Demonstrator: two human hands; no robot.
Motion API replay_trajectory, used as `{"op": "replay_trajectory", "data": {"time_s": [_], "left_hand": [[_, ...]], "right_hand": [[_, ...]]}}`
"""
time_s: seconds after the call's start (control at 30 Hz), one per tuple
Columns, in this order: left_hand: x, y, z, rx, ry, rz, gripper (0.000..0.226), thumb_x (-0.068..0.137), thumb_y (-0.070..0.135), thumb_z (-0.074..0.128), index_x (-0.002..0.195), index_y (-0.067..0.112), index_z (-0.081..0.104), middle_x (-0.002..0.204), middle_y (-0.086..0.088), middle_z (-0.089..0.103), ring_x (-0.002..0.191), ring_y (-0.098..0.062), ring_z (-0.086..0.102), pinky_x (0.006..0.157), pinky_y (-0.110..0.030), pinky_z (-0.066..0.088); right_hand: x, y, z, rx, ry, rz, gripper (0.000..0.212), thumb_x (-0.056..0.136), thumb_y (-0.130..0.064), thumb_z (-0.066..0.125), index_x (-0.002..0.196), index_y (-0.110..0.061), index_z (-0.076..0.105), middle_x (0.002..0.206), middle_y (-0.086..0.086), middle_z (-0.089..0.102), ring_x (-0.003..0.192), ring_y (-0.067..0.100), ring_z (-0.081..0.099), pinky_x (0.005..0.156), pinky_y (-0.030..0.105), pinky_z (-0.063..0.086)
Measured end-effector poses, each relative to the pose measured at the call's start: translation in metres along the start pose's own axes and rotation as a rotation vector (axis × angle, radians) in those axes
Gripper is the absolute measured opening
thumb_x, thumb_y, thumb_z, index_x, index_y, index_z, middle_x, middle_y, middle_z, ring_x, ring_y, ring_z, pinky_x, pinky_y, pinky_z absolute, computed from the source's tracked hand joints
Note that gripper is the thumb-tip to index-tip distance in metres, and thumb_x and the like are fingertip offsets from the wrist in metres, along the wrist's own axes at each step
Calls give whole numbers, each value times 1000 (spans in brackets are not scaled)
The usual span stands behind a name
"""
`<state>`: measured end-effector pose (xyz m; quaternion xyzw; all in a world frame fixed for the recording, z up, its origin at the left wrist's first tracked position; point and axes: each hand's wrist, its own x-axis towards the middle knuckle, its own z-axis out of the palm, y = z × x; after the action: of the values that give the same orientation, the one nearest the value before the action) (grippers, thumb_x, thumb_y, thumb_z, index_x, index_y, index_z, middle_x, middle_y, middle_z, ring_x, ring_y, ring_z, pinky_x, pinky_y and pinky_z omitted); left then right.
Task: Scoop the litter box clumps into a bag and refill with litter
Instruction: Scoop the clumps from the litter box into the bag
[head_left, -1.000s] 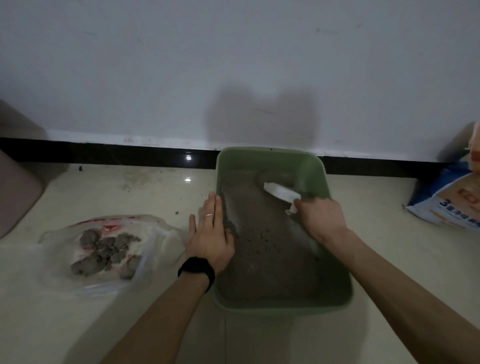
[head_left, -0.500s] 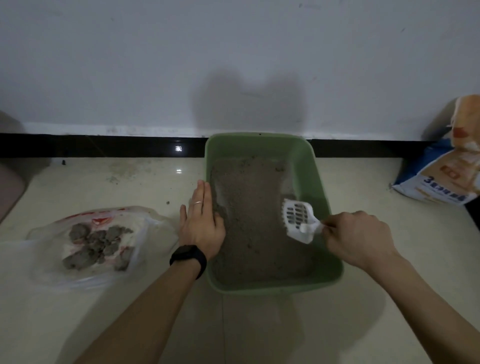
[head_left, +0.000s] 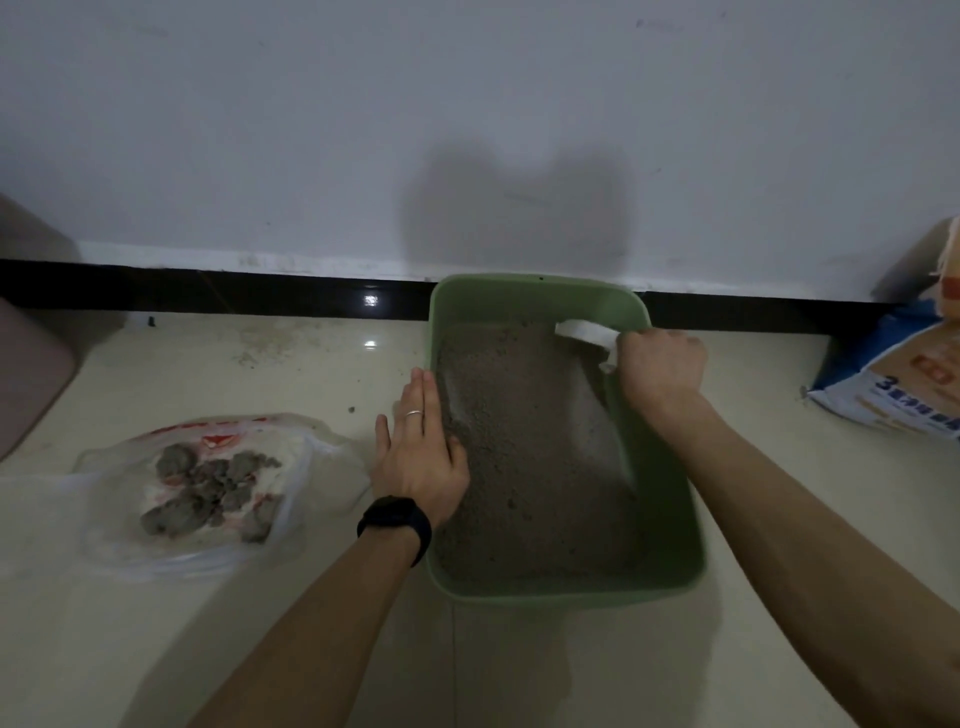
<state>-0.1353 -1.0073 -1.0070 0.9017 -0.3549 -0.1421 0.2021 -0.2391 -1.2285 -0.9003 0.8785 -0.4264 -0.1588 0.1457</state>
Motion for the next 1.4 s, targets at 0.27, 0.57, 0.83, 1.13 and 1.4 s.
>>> {"op": "replay_trajectory", "data": {"time_s": [0.27,0.57,0.83,1.13,1.4], "left_hand": [[-1,-2,-4,-5,-17,-14,78,98,31,35,152,17,-19,162,2,-15,149,-14,1,120,-44,-1],[-12,-4,1,-61,-9,-17,78,98,30,34,151,18,-20,162,2,-14,149,-15,4,121,-44,2],[-14,-11,-6,-75,-15,-14,78,98,29,32,150,19,-25,161,2,-19,149,-14,0,120,-42,-6],[4,-2,-11,-49,-30,-1,79,97,28,34,151,16,-22,162,0,-15,149,-14,0,121,-45,-1],[0,-4,-8,-44,-29,-15,78,97,28,34,152,17,-20,162,2,-13,149,-13,4,121,-43,-2]], "right_hand": [[-33,-3,-21,78,-178,-185,19,94,-35,56,84,-19,60,70,0,54,66,17,57,62,29,45],[-49,22,-47,165,-55,-177,25,96,-40,50,113,-45,67,84,0,64,68,20,56,60,27,41],[4,-69,-27,-48,46,-287,22,94,-14,49,102,-18,70,96,2,67,89,26,67,64,31,41],[-39,-18,-34,62,-126,-267,22,96,-35,50,79,-22,56,67,-3,51,62,15,55,61,28,45],[-89,42,-14,182,-216,-285,27,95,-52,44,115,-55,61,89,-7,68,74,13,62,56,24,44]]}}
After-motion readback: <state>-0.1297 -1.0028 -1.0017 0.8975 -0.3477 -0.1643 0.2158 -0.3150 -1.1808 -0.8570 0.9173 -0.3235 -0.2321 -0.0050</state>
